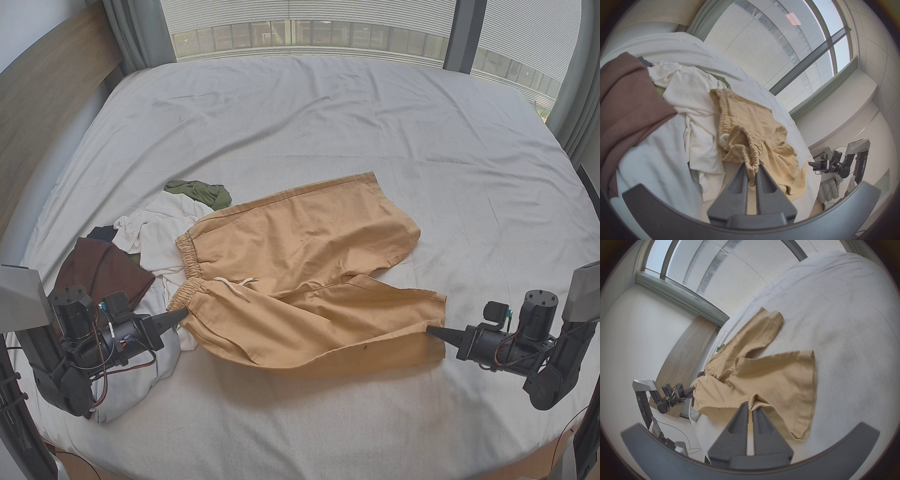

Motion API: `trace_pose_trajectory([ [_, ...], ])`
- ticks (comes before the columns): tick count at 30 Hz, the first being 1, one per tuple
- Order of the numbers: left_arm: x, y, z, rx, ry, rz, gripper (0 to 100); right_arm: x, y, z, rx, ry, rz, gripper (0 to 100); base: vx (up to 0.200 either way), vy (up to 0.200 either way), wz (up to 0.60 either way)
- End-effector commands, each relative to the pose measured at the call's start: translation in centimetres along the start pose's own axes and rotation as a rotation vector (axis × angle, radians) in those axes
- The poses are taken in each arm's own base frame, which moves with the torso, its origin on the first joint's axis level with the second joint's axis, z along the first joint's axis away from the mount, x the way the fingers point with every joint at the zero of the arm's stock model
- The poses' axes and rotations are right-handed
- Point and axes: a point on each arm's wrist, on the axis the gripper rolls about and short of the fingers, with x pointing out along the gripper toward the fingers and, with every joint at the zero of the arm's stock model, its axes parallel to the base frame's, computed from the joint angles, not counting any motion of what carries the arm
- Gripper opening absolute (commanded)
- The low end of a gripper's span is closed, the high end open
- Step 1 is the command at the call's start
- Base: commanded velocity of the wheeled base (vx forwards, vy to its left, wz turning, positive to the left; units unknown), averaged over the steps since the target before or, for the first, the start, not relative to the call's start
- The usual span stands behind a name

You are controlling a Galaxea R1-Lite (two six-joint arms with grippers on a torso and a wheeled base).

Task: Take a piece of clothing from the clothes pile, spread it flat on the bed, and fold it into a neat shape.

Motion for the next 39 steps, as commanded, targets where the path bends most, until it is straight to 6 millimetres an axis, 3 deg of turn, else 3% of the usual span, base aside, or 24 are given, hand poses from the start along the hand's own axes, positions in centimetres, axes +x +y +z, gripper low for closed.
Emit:
trace_pose_trajectory([
  [1, -0.1, -0.8, 0.7, 0.022, -0.024, -0.021, 0, 0.3, 0.5, 1.4, -0.026, -0.053, 0.028, 0, 0.000, 0.000, 0.00],
  [12, 0.5, -1.2, 0.9, 0.033, -0.037, -0.031, 0, 0.5, 1.8, 4.2, -0.082, -0.159, 0.082, 0, 0.000, 0.000, 0.00],
  [25, 0.9, -2.1, 3.8, 0.003, -0.168, -0.023, 0, 1.4, 2.7, 8.1, -0.130, -0.291, 0.142, 0, 0.000, 0.000, 0.00],
  [39, 1.1, -2.3, 4.4, 0.008, -0.201, -0.013, 0, 2.6, 3.9, 12.1, -0.172, -0.415, 0.225, 0, 0.000, 0.000, 0.00],
])
